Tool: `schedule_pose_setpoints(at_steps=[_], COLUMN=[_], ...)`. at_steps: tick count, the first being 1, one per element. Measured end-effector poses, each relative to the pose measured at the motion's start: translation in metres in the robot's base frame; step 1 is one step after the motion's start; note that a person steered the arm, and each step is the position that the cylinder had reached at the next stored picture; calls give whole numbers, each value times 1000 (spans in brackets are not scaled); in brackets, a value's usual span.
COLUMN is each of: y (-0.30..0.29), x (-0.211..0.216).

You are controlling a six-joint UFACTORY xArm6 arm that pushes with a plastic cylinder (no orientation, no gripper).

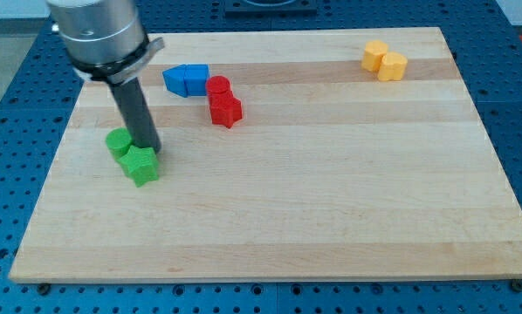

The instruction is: Move green circle upwards

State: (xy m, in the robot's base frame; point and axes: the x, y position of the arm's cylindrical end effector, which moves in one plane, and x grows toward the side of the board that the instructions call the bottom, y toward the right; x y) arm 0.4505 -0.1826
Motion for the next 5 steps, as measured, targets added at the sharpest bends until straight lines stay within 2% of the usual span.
schedule_pose_setpoints(at_steps=[3,5], y=[-68,-79], x=[30,6])
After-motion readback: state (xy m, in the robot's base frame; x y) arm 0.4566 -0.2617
